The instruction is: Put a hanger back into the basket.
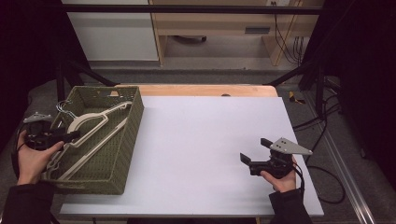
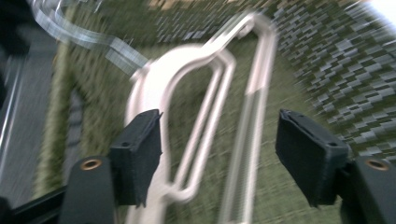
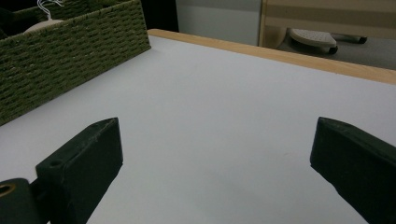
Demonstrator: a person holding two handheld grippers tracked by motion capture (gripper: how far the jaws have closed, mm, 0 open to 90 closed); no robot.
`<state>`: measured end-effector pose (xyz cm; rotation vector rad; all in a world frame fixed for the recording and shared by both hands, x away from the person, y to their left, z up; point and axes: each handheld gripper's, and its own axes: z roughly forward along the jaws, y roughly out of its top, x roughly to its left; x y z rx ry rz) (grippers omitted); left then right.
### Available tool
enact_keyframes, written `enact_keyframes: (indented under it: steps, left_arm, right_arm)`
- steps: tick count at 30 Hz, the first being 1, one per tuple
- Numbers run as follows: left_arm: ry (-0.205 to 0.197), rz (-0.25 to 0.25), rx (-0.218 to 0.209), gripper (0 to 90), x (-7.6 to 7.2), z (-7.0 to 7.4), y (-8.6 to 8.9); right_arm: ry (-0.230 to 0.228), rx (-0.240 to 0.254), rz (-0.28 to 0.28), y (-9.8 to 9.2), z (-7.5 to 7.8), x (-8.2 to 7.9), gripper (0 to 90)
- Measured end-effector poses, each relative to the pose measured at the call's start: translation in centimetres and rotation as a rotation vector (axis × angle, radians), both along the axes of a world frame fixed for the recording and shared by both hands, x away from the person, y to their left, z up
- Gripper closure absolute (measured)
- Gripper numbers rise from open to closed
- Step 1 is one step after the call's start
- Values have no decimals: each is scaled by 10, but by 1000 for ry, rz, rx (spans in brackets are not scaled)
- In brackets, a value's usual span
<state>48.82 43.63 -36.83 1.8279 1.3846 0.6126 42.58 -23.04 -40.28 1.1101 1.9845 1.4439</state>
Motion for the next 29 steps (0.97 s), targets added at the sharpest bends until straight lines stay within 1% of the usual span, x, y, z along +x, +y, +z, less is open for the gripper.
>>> enact_keyframes:
  steps: [1, 2, 4, 5, 7, 8, 11, 13, 15, 17, 18, 19, 21, 23, 25, 26, 27, 29]
  left_arm:
    - [-20, -11, -3, 275, -3, 3, -4]
    - [-32, -26, -6, 225, -6, 6, -9]
    - [-54, -54, -8, 213, -11, 12, -20]
    - [-62, -68, -15, 196, -14, 14, -26]
    - [-91, -95, -29, 158, -19, 19, -37]
    - [-106, -110, -30, 140, -22, 22, -42]
    - [-149, -168, -66, 124, -31, 29, -59]
    - [-172, -202, -78, 117, -37, 32, -71]
    - [-184, -241, -86, 104, -43, 33, -84]
    - [-205, -275, -95, 99, -48, 32, -96]
    - [-214, -311, -107, 92, -53, 30, -107]
    - [-214, -311, -107, 92, -53, 30, -107]
    - [-214, -346, -98, 90, -56, 28, -119]
    - [-221, -365, -99, 88, -58, 24, -130]
    - [-219, -386, -105, 88, -60, 20, -139]
    - [-218, -388, -102, 88, -60, 17, -143]
    - [-214, -390, -80, 89, -61, 13, -149]
    - [-214, -389, -72, 89, -61, 11, -151]
  right_arm:
    - [-2, -5, 4, -1, 0, 0, 29]
    - [-11, 2, 1, -1, 1, 0, 26]
    - [-9, 4, -2, -1, 1, -1, 25]
    - [-12, 3, -1, -1, 1, -1, 24]
    - [-15, 2, 2, -2, 1, -1, 21]
    - [-15, 3, 2, -2, 2, -2, 17]
    - [-21, 4, -5, -4, 3, -2, 10]
    - [-21, 8, -10, -4, 3, -3, 9]
    - [-23, 9, -13, -5, 4, -3, 5]
    - [-27, 9, -15, -6, 4, -3, 5]
    - [-31, 11, -8, -6, 5, -4, 5]
    - [-35, 11, -6, -6, 5, -4, 5]
    - [-38, 12, -2, -7, 5, -5, 5]
    - [-42, 14, 3, -8, 6, -6, 5]
    - [-43, 17, 5, -9, 6, -6, 5]
    - [-43, 19, 4, -10, 7, -6, 5]
    - [-45, 25, 10, -11, 7, -7, 5]
    - [-44, 23, 12, -11, 8, -7, 5]
